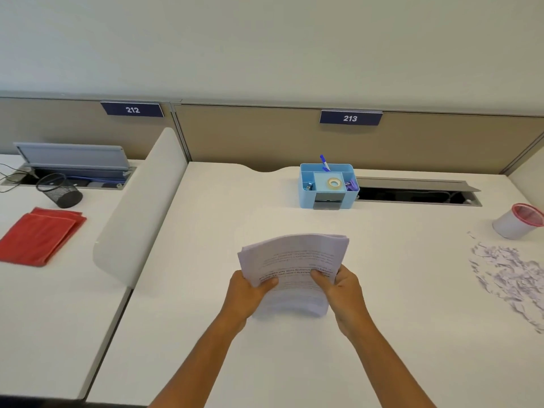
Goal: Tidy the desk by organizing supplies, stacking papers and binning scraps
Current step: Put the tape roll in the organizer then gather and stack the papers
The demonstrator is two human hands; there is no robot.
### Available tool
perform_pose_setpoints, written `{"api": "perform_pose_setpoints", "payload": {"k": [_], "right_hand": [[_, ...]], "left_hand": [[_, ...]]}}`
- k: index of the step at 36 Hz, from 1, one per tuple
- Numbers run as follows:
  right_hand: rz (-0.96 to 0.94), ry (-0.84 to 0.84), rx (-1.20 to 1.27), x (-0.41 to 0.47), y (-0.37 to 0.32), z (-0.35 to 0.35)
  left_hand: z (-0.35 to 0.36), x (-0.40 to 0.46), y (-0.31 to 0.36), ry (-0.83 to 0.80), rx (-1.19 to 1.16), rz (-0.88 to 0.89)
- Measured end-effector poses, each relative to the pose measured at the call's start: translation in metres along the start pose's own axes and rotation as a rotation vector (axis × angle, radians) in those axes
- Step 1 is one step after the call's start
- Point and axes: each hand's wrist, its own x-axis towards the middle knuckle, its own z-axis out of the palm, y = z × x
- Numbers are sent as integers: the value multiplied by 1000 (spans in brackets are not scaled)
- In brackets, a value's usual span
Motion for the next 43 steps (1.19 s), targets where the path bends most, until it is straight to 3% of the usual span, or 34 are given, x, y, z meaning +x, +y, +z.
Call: {"api": "perform_pose_setpoints", "payload": {"k": [12, 20, 27, 37, 43], "right_hand": [[-42, 106, -14, -7, 27, -4], [-65, 120, -18, -9, 28, -1], [-75, 102, -7, -6, 30, 0], [-73, 43, -64, 1, 23, -1], [-92, -148, -83, 2, 5, -16]], "left_hand": [[9, -7, -10, 96, -57, 36], [12, -9, -7, 77, -123, 101], [11, -8, -10, 71, -68, 55], [11, -10, -3, 123, -55, 9], [2, -11, -1, 218, -128, -9]]}}
